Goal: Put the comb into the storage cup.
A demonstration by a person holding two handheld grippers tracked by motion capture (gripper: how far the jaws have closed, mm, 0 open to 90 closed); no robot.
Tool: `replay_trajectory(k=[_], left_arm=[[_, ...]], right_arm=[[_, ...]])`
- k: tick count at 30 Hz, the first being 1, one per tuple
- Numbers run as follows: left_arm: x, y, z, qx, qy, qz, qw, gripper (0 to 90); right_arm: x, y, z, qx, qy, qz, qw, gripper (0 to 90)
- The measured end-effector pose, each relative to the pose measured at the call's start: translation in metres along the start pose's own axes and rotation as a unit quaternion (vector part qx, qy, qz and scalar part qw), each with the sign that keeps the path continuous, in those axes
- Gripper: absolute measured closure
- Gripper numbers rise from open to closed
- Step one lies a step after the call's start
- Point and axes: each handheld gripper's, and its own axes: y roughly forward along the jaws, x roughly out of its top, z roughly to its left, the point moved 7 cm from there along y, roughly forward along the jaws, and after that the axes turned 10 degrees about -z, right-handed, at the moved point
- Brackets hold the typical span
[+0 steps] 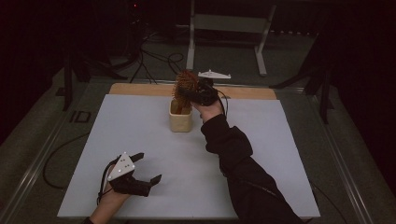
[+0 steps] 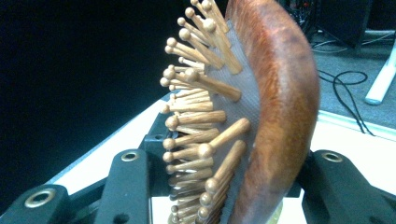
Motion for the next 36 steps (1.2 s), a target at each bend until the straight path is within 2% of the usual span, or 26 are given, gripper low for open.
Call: replay_trajectory(k=[11, 18, 28, 34, 36], left_arm=[[0.0, 0.0, 0.0, 0.0, 0.0, -0.001, 1.0, 0.0], [-0.001, 0.001, 0.0, 0.0, 0.001, 0.001, 1.0, 0.0], [-0.001, 0.001, 0.0, 0.0, -0.001, 0.001, 1.0, 0.0], [0.0, 0.001, 0.001, -0.001, -0.002, 0.0, 1.0, 0.0], [-0.001, 0.002, 0.001, -0.002, -0.002, 0.001, 1.0, 0.0]], right_arm=[[-0.012, 0.004, -0.001, 0.001, 0.011, 0.009, 0.9999, 52.0], [-0.013, 0.004, -0.005, 0.002, 0.014, 0.007, 0.9999, 51.7], [-0.015, 0.004, -0.019, 0.011, 0.032, 0.008, 0.9994, 49.9], [-0.016, 0.004, -0.027, 0.007, 0.033, 0.015, 0.9993, 46.6], [-0.017, 0.004, -0.03, 0.005, 0.025, 0.02, 0.9995, 45.2]])
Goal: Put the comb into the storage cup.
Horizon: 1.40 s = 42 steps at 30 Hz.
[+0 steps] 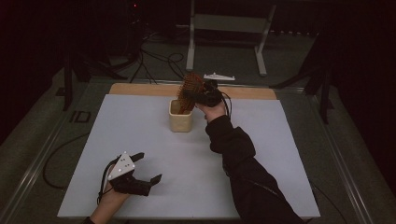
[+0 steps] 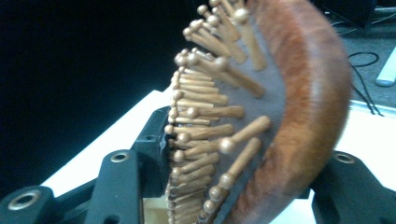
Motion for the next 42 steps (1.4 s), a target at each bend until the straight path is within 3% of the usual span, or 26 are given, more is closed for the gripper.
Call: replay_trajectory(k=[5, 7, 11, 14, 21, 27, 35, 42], left_arm=[[-0.001, 0.001, -0.001, -0.003, 0.001, 0.002, 1.0, 0.0], [0.0, 0.001, -0.001, -0.003, 0.0, 0.001, 1.0, 0.0], [0.0, 0.002, 0.0, -0.003, 0.0, 0.0, 1.0, 0.0], [0.0, 0.002, -0.001, -0.005, 0.001, 0.0, 1.0, 0.0], [0.0, 0.003, -0.001, -0.006, -0.001, -0.001, 1.0, 0.0], [0.0, 0.002, -0.001, -0.005, -0.002, -0.002, 1.0, 0.0], [0.001, -0.001, -0.004, -0.004, 0.002, -0.003, 1.0, 0.0], [0.0, 0.0, -0.005, -0.004, 0.001, 0.0, 1.0, 0.0]], right_arm=[[0.0, 0.001, 0.002, 0.002, -0.029, 0.011, 0.9995, 39.0], [0.002, 0.0, 0.002, -0.01, -0.047, 0.011, 0.9988, 31.3], [0.006, -0.005, 0.002, -0.005, -0.053, 0.008, 0.9985, 15.1], [0.007, -0.01, 0.0, 0.002, -0.049, 0.007, 0.9988, 10.7], [0.003, -0.019, -0.006, -0.006, -0.071, 0.028, 0.9971, 10.2], [0.0, -0.027, -0.004, -0.005, -0.091, 0.04, 0.995, 10.0], [-0.006, -0.045, -0.004, -0.008, -0.105, 0.068, 0.9921, 9.6], [-0.006, -0.064, -0.005, -0.011, -0.11, 0.071, 0.9913, 9.6]])
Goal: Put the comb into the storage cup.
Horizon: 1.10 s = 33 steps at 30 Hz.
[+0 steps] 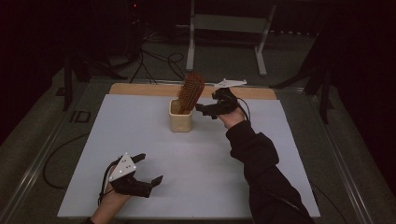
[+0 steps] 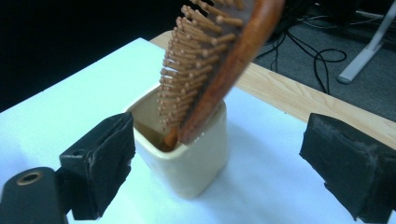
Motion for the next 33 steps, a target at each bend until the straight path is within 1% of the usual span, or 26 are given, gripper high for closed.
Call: replay_trajectory(k=[1, 5, 8, 12, 15, 17, 19, 27, 33], left_arm=[[0.0, 0.0, 0.0, 0.0, 0.0, 0.0, 1.0, 0.0], [0.001, -0.001, 0.0, 0.002, 0.0, -0.002, 1.0, 0.0], [0.001, -0.001, 0.0, 0.001, 0.0, -0.001, 1.0, 0.0], [0.001, -0.001, 0.0, 0.001, 0.0, -0.002, 1.0, 0.0], [0.001, -0.001, 0.0, 0.001, 0.0, -0.001, 1.0, 0.0], [0.0, -0.001, 0.0, 0.001, 0.001, -0.001, 1.0, 0.0], [0.001, -0.001, 0.0, 0.0, 0.002, -0.001, 1.0, 0.0], [0.001, -0.001, 0.0, 0.001, 0.002, 0.0, 1.0, 0.0], [0.0, -0.001, 0.0, 0.001, 0.003, 0.001, 1.0, 0.0]], right_arm=[[-0.001, -0.002, 0.0, 0.002, 0.003, -0.001, 1.0, 9.5], [-0.007, -0.009, -0.001, 0.005, 0.003, 0.0, 1.0, 9.6], [-0.01, -0.014, -0.001, 0.007, 0.001, -0.004, 1.0, 9.6], [-0.016, -0.021, 0.0, 0.01, 0.004, -0.012, 0.9999, 9.6], [-0.022, -0.025, 0.001, 0.014, -0.001, -0.012, 0.9998, 9.6], [-0.025, -0.028, 0.002, 0.017, 0.004, -0.012, 0.9998, 9.6], [-0.029, -0.03, 0.003, 0.021, 0.003, -0.012, 0.9997, 9.6], [-0.045, -0.042, 0.006, 0.028, -0.002, -0.008, 0.9996, 9.6], [-0.063, -0.053, 0.009, 0.033, -0.011, -0.005, 0.9994, 9.6]])
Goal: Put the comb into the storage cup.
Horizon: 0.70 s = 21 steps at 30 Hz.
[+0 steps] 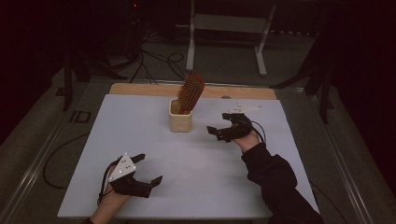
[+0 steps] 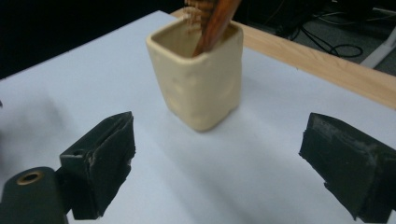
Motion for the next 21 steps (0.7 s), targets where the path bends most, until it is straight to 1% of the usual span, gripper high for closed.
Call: replay_trajectory(k=[6, 8, 12, 17, 20, 21], left_arm=[[-0.001, 0.001, 0.0, -0.001, -0.002, 0.0, 1.0, 0.0], [-0.001, 0.001, 0.0, -0.001, -0.002, 0.001, 1.0, 0.0], [-0.001, 0.001, -0.002, -0.004, 0.001, 0.002, 1.0, 0.0], [-0.002, 0.001, -0.001, -0.005, 0.001, 0.001, 1.0, 0.0], [-0.002, 0.001, -0.001, -0.005, -0.001, 0.0, 1.0, 0.0], [-0.002, 0.001, -0.001, -0.005, 0.001, 0.001, 1.0, 0.0]], right_arm=[[-0.018, -0.012, 0.004, 0.009, -0.006, 0.006, 0.9999, 9.6], [-0.023, -0.015, 0.006, 0.013, -0.002, 0.008, 0.9999, 9.6], [-0.031, -0.021, 0.012, 0.017, -0.01, 0.006, 0.9998, 9.6], [-0.044, -0.028, 0.019, 0.02, -0.03, 0.013, 0.9993, 9.7], [-0.051, -0.034, 0.022, 0.021, -0.032, 0.013, 0.9992, 9.6], [-0.054, -0.036, 0.022, 0.021, -0.029, 0.013, 0.9993, 9.6]])
